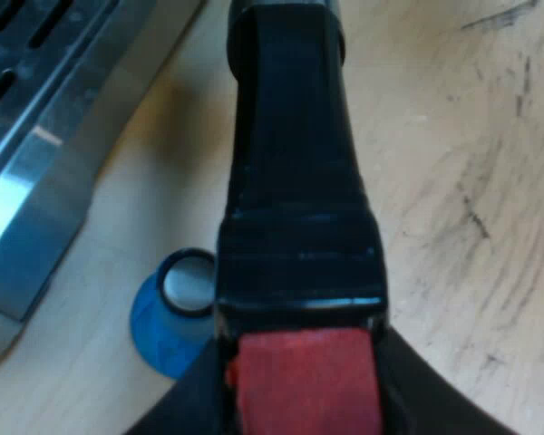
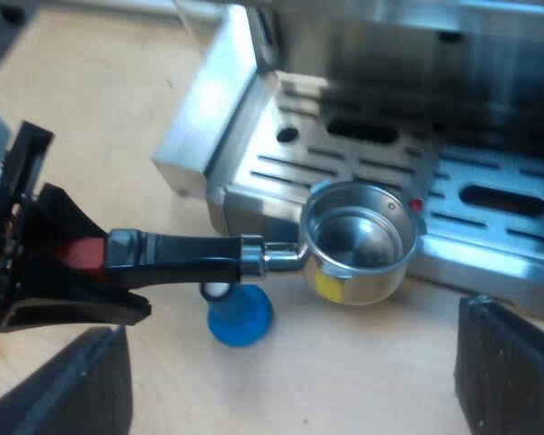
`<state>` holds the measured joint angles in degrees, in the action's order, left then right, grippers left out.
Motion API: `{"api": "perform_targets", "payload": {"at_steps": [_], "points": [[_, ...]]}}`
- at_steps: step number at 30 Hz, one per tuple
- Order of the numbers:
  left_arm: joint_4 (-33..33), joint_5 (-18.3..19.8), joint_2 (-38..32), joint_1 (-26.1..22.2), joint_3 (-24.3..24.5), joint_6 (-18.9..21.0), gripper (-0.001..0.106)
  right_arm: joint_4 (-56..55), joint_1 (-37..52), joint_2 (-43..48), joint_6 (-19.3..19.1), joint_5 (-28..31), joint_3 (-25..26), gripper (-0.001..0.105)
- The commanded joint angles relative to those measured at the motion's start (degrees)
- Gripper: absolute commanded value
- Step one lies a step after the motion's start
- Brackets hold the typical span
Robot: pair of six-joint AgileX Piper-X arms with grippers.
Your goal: Put the handle in the coffee machine
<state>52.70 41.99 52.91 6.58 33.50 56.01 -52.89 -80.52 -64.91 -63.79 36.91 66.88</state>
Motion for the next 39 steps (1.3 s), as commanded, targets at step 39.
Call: {"api": "perform_targets", "payload": {"at_steps": [39], "points": [[-5.5, 7.0, 4.8, -13.9, 0.7, -9.9, 0.001, 36.8, -3.7, -20.3, -1.1, 30.2, -11.9, 0.073]]}}
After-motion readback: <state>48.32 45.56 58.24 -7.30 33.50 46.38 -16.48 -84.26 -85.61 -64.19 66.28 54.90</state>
